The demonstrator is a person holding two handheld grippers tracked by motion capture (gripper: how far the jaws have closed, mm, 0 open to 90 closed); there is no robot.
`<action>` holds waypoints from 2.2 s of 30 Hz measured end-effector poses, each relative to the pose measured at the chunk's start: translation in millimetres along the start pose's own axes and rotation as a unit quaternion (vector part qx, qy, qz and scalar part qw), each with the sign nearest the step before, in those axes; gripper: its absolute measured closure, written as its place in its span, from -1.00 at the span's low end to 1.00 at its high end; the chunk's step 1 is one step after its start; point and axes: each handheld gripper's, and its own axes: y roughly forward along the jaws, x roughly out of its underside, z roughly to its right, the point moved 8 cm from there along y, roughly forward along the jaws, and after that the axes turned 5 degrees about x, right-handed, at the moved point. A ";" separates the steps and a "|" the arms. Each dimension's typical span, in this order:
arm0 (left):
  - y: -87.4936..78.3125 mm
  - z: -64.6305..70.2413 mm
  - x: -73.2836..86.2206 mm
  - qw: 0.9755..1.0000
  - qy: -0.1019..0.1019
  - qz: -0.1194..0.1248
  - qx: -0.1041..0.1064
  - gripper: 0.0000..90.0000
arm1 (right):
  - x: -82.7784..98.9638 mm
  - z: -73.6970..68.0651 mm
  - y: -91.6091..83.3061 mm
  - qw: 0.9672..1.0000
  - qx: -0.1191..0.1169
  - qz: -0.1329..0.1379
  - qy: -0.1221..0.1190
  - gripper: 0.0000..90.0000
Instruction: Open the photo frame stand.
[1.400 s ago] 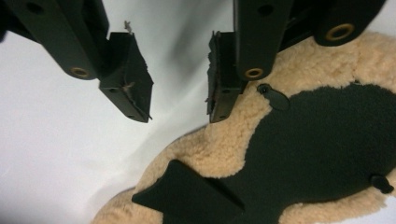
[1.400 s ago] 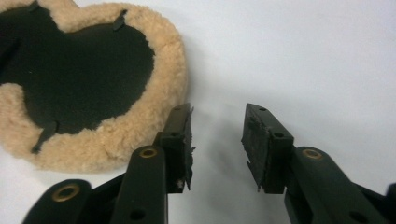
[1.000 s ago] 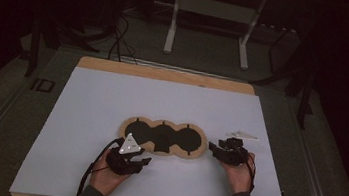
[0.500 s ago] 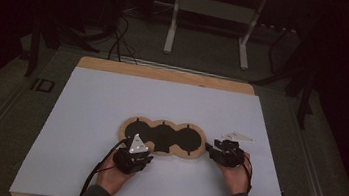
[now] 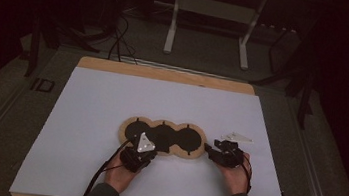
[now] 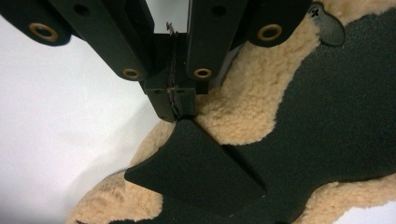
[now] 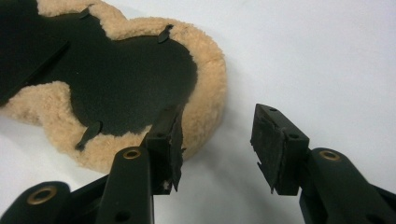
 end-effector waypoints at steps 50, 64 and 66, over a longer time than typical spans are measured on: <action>-21.6 -11.5 -28.7 0.999 0.029 0.025 -0.022 0.14 | 3.6 -3.4 3.2 1.000 -0.009 -0.017 -0.011 0.06; -23.0 -7.2 -47.0 0.996 0.081 0.036 -0.015 -0.12 | 5.9 -2.7 5.3 0.999 -0.022 -0.024 0.006 -0.04; -19.2 -6.8 -51.5 0.995 0.097 0.031 -0.018 -0.13 | 6.0 -2.7 5.3 0.999 -0.022 -0.026 0.008 -0.04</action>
